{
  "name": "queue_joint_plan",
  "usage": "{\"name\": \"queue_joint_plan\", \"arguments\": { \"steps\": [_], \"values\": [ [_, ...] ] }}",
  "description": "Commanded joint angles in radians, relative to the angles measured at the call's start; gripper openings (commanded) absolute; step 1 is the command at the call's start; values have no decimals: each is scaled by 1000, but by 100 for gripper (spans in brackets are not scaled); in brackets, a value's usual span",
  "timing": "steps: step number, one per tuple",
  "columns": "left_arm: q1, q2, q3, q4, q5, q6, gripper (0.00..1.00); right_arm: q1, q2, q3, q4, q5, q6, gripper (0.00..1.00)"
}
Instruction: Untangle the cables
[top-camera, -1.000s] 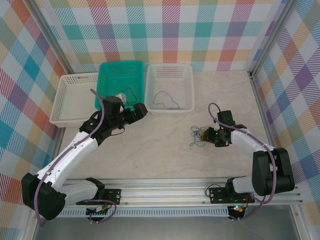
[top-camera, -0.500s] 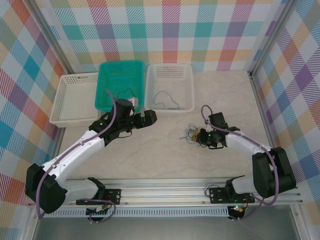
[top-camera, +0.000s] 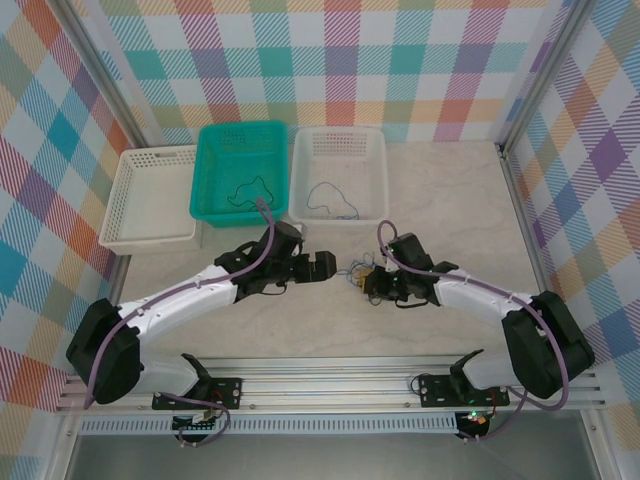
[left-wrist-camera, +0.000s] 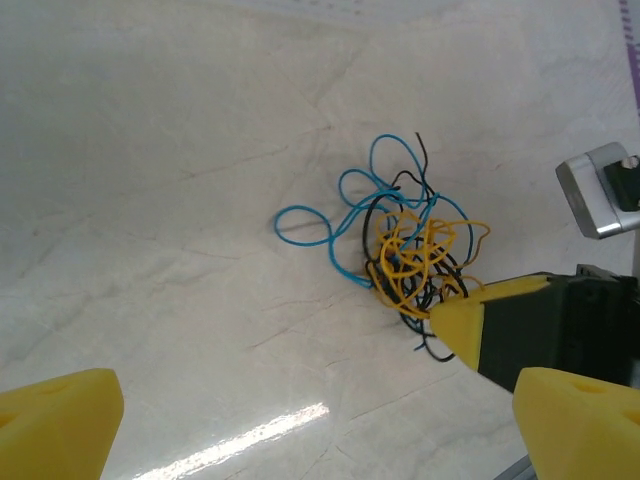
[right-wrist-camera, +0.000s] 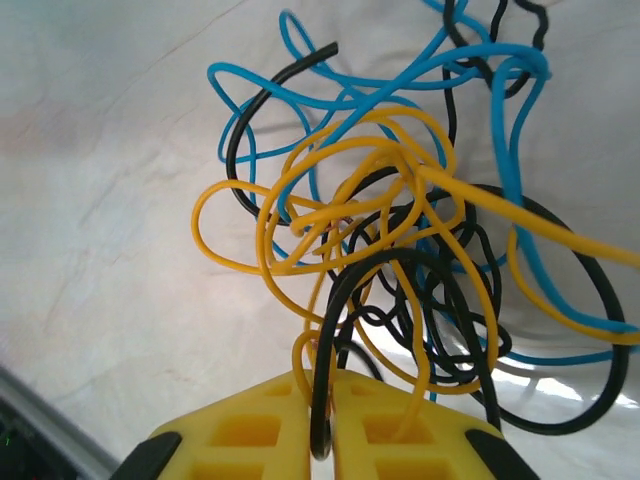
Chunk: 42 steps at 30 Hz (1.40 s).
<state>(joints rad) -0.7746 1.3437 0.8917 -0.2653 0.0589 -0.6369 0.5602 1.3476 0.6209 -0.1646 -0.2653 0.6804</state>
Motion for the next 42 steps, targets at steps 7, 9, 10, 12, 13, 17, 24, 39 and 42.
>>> {"name": "queue_joint_plan", "arguments": {
  "steps": [7, 9, 10, 12, 13, 17, 24, 39, 42],
  "values": [
    [-40, 36, -33, 45, -59, 2, 99, 16, -76, 28, -141, 159, 49, 53],
    [-44, 50, -18, 19, -70, 9, 99, 14, -100, 24, -158, 207, 75, 58],
    [-46, 57, -13, 12, -70, 5, 99, 14, -114, 21, -163, 236, 93, 60],
    [-54, 72, -6, 22, -58, -11, 99, 13, -135, 8, -161, 279, 117, 63],
    [-64, 81, -3, 32, -50, -16, 99, 12, -145, 2, -161, 300, 127, 64],
    [-108, 135, 40, 2, -95, -31, 99, 3, -159, -10, -132, 281, 119, 62],
    [-133, 198, 50, -5, -167, -164, 100, -86, -186, -64, -36, 159, 137, 63],
    [-153, 237, 81, 5, -154, -174, 100, -240, -45, 58, -205, -15, -187, 51],
    [-158, 257, 93, 10, -141, -183, 100, -241, -68, 63, -215, 24, -154, 54]
  ]
}}
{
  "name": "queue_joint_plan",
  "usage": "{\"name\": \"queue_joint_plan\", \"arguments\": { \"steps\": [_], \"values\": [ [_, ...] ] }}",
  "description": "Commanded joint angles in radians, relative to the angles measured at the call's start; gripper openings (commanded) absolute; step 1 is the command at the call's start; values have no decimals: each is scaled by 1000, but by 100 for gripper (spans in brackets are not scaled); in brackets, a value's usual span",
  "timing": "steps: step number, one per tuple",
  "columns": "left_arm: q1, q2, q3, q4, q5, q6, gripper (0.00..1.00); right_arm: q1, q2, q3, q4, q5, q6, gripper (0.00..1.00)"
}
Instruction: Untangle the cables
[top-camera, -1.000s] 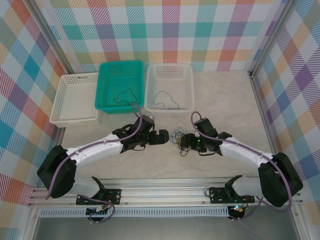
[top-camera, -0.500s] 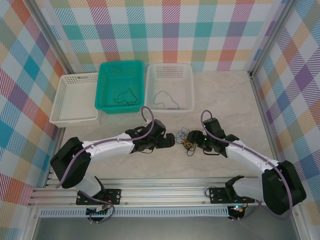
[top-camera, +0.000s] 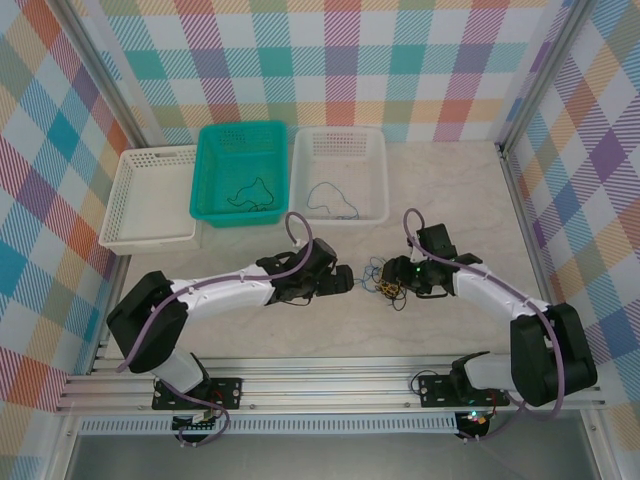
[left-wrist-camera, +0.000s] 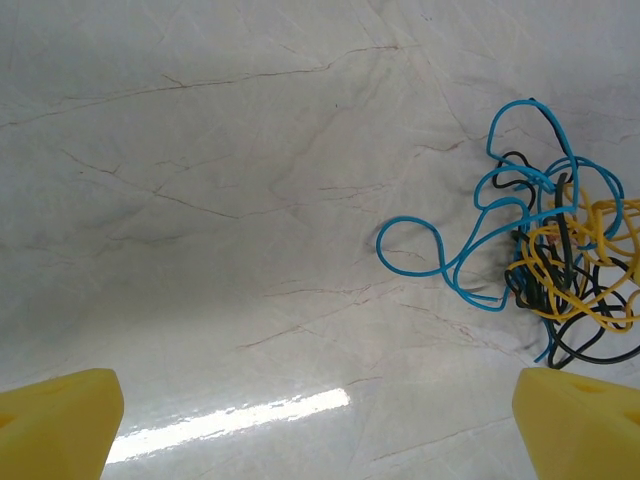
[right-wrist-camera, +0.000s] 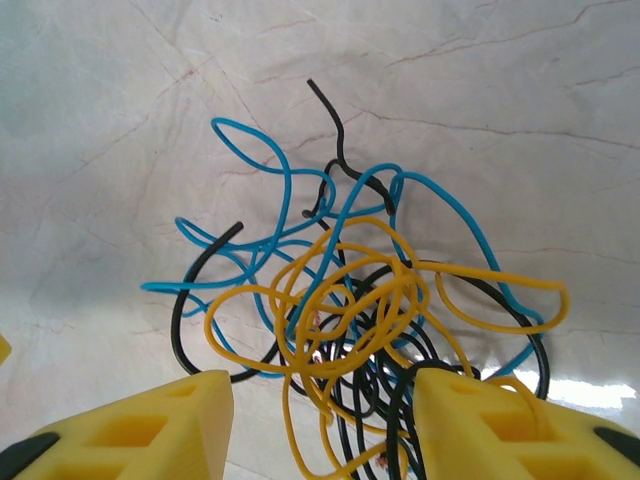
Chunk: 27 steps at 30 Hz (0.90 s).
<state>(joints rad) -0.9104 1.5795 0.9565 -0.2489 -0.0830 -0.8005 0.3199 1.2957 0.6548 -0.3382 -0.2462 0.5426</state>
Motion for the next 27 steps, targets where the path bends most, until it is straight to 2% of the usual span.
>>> {"name": "queue_joint_plan", "arguments": {
  "steps": [1, 4, 8, 12, 16, 19, 22, 25, 27],
  "values": [
    [-27, 26, 32, -10, 1, -20, 100, -1, -26, 31, -49, 0, -10, 58],
    [-37, 28, 37, 11, 13, -12, 100, 0, -70, 46, -120, 29, 39, 67],
    [-68, 29, 61, 44, 19, 64, 100, -25, -183, 7, -160, 159, 90, 69],
    [-94, 70, 132, 11, 11, 129, 100, -115, -210, -34, -82, 65, -22, 62],
    [-107, 145, 227, -21, 32, 154, 100, -124, -142, 15, -95, -23, -180, 60],
    [-118, 201, 283, -58, 52, 159, 100, -124, -88, 45, -106, -119, -171, 59],
    [-117, 224, 280, -38, 53, 115, 100, -121, -53, 16, -104, -35, -76, 55],
    [-118, 213, 252, 1, 25, 74, 100, -121, -46, -34, -89, 62, -40, 54],
    [-117, 200, 232, 8, 12, 55, 100, -114, -30, -42, -87, 59, -41, 53]
  ]
}}
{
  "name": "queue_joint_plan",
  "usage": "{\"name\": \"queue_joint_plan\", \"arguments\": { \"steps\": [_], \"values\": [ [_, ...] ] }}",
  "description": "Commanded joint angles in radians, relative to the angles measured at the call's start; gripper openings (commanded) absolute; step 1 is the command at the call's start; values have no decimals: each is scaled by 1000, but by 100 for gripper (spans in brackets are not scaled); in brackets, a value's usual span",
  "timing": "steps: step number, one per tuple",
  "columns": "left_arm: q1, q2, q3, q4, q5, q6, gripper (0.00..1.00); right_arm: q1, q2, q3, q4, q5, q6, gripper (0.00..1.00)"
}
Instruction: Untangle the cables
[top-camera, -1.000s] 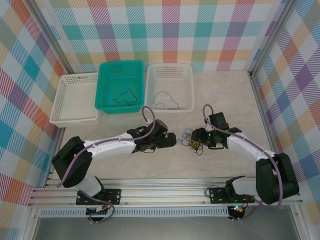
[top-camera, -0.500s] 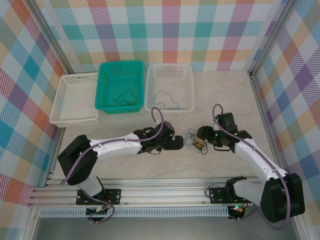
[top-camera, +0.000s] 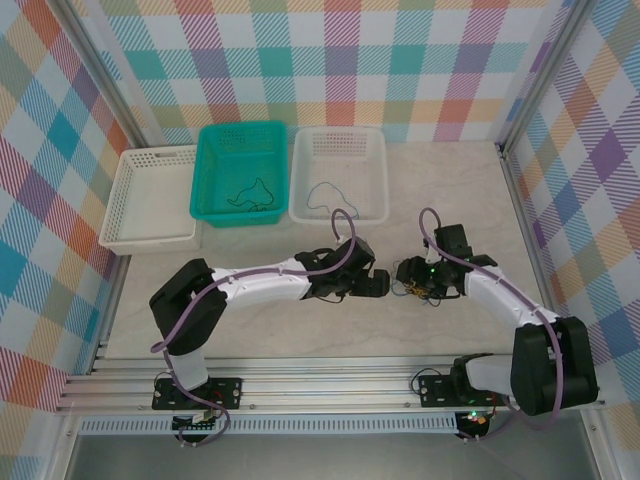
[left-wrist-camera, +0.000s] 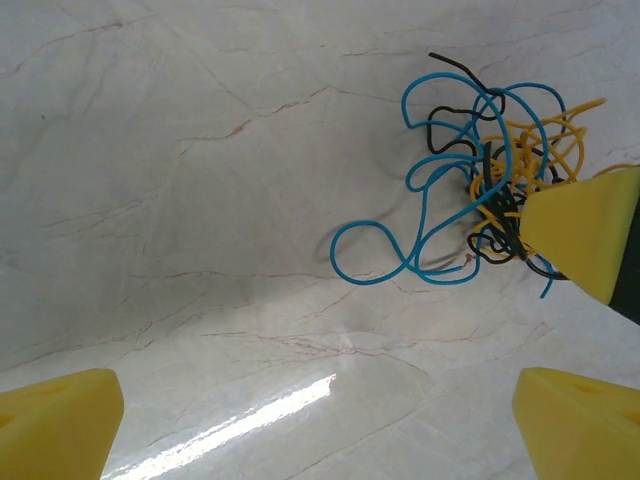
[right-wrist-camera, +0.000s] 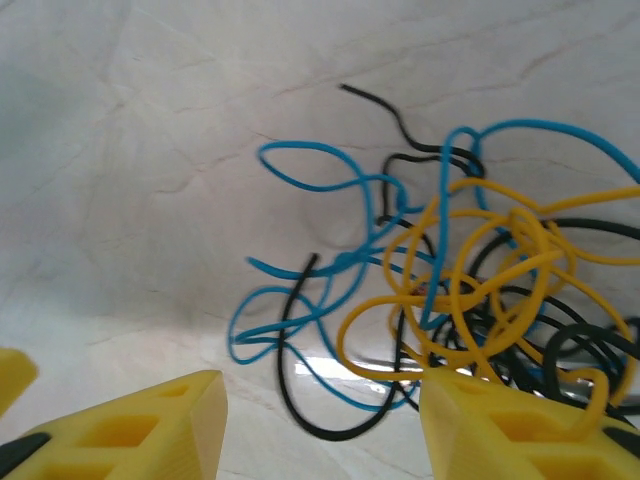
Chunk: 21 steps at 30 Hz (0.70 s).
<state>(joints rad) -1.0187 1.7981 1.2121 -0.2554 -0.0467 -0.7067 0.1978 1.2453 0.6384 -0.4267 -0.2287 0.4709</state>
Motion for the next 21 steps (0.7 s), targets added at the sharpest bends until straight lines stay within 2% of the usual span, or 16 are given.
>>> {"name": "queue_joint_plan", "arguments": {
  "steps": [1, 3, 7, 10, 13, 15, 17, 19, 21],
  "values": [
    [-9, -26, -35, 18, -33, -46, 100, 17, 33, -29, 9, 26, 32, 51],
    [-9, -43, -58, 29, -54, -59, 100, 54, 60, -25, 35, -19, 36, 44],
    [-8, -107, -127, 57, -109, -92, 100, 200, 92, 9, 116, -147, 74, 35],
    [-1, -190, -208, 63, -189, -146, 100, 313, 121, 38, 208, -228, 149, 34],
    [25, -302, -309, 24, -284, -240, 100, 425, 162, 107, 248, -250, 200, 35],
    [46, -387, -380, 12, -333, -284, 100, 480, 164, 158, 255, -234, 217, 35],
    [66, -476, -449, 23, -357, -290, 100, 489, 140, 188, 241, -204, 243, 36],
    [78, -537, -478, 20, -368, -258, 100, 473, 96, 210, 139, -90, 225, 43],
    [78, -565, -475, -13, -386, -229, 100, 408, 42, 197, 36, 8, 206, 53]
  ]
}}
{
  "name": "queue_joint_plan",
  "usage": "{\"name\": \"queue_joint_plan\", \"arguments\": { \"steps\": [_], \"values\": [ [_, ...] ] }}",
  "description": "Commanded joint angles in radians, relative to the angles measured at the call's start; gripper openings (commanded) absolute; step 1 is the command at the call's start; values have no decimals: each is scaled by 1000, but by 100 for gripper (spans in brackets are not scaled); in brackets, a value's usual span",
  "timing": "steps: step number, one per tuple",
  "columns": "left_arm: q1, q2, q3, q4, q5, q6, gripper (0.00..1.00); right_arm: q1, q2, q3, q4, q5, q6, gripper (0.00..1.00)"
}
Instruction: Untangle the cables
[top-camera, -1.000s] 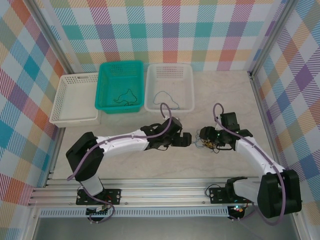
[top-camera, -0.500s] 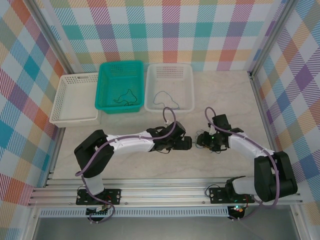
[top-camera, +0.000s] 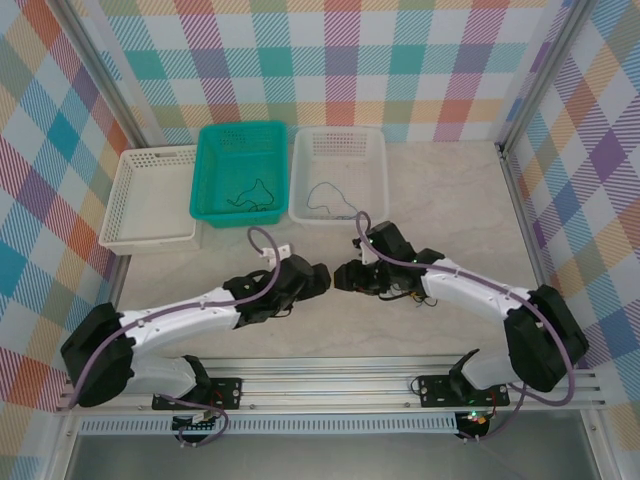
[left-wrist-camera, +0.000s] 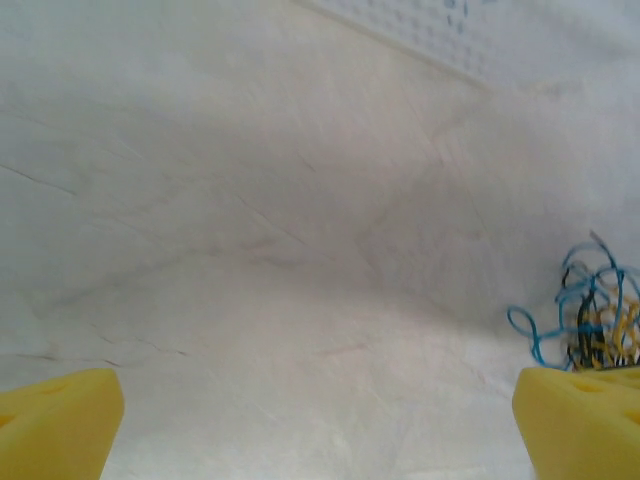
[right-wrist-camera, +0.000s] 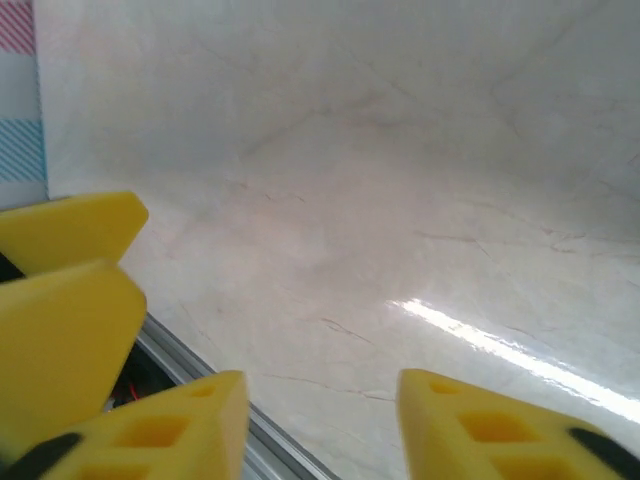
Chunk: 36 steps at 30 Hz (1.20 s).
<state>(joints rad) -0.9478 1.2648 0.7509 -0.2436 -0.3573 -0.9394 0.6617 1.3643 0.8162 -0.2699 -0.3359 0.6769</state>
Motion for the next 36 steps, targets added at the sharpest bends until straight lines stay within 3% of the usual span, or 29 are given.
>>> {"name": "queue_joint_plan", "arguments": {
  "steps": [1, 4, 7, 10, 14, 17, 20, 24, 29, 36],
  "values": [
    [7, -37, -8, -67, -82, 13, 100, -117, -110, 0, -164, 140, -5, 58],
    [7, -30, 2, -94, -82, 24, 100, -272, -212, -42, -313, 313, -84, 66],
    [7, -8, -4, -58, -59, 22, 100, -347, -242, -70, -402, 469, -153, 72],
    [7, 27, -2, 29, -7, 44, 100, -407, -171, -99, -398, 455, -157, 74],
    [7, 66, 19, 63, 36, 54, 100, -409, -86, -115, -327, 403, -165, 72],
    [7, 79, 21, 63, 39, 53, 100, -409, -39, -128, -277, 369, -177, 63],
    [7, 80, 22, 66, 46, 62, 100, -407, -59, -164, -205, 294, -195, 45],
    [30, 88, -1, 173, 181, 96, 100, -397, -119, -187, -170, 178, -208, 21],
    [41, 102, 6, 221, 295, 193, 100, -362, -198, -218, -106, -19, -168, 14],
    [70, 54, -5, 218, 448, 355, 99, -273, -219, -214, -42, -120, -172, 9]
  ]
}}
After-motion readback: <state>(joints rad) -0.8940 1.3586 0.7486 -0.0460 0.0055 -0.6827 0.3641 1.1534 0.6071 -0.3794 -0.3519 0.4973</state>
